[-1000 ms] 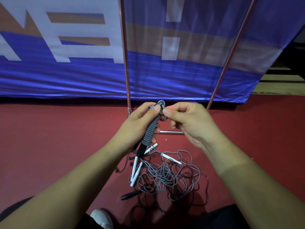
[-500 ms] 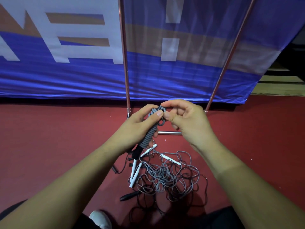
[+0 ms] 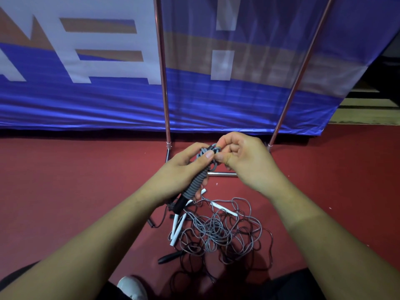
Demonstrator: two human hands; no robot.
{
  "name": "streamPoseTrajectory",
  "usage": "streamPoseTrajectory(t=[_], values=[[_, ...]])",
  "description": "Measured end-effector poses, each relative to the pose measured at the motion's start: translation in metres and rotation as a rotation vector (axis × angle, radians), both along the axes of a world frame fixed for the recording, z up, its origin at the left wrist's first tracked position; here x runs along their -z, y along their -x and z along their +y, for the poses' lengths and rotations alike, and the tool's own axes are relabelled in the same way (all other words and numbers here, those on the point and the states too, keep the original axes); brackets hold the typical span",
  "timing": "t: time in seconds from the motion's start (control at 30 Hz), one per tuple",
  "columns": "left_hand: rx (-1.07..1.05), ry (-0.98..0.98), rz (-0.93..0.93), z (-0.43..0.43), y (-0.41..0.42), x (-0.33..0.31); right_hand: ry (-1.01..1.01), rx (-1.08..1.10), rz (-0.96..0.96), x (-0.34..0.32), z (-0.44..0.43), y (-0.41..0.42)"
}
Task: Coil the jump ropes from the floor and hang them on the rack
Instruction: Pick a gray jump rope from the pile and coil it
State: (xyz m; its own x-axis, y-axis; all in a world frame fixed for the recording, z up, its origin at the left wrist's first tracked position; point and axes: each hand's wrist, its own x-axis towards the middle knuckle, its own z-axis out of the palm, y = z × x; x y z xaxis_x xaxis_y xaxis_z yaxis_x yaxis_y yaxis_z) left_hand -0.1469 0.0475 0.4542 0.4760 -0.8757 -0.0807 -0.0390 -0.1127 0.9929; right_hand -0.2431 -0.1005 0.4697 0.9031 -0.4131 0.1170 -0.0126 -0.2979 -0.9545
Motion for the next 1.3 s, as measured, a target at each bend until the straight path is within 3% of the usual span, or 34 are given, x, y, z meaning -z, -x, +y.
streamPoseTrajectory(t=[0.23, 0.47, 0.57, 0.67, 0.73, 0.83, 1.0, 1.07, 1.13, 1.3], values=[[-0.078, 0.048, -0.031, -0.005, 0.003, 0.002, 0.108, 0.134, -0.101, 0.005, 0.001, 0.000], [-0.154, 0.013, -0.369, 0.003, -0.004, 0.001, -0.018, 0.017, -0.074, 0.011, -0.006, 0.000], [-0.136, 0.092, -0.267, 0.000, 0.000, -0.005, 0.087, 0.070, -0.171, 0.019, 0.009, -0.004], [-0.122, 0.098, -0.138, 0.000, 0.000, -0.009, 0.052, 0.112, -0.225, 0.016, 0.018, -0.008], [-0.132, 0.105, -0.156, 0.001, -0.002, -0.010, -0.015, 0.103, -0.212, 0.010, 0.014, -0.007], [-0.138, 0.030, -0.328, 0.005, -0.006, -0.009, -0.165, 0.066, -0.144, 0.007, 0.005, -0.003], [-0.146, -0.223, -0.898, 0.012, -0.016, 0.001, -0.111, 0.109, -0.027, 0.012, 0.000, -0.001], [-0.189, -0.243, -1.011, 0.010, -0.014, 0.002, -0.184, 0.141, -0.012, 0.015, 0.002, -0.003], [-0.224, -0.212, -0.939, 0.006, -0.008, 0.000, -0.305, 0.140, -0.031, 0.016, 0.002, -0.005], [-0.270, 0.009, -0.413, -0.012, 0.004, -0.011, -0.426, 0.168, -0.212, -0.001, -0.012, -0.011]])
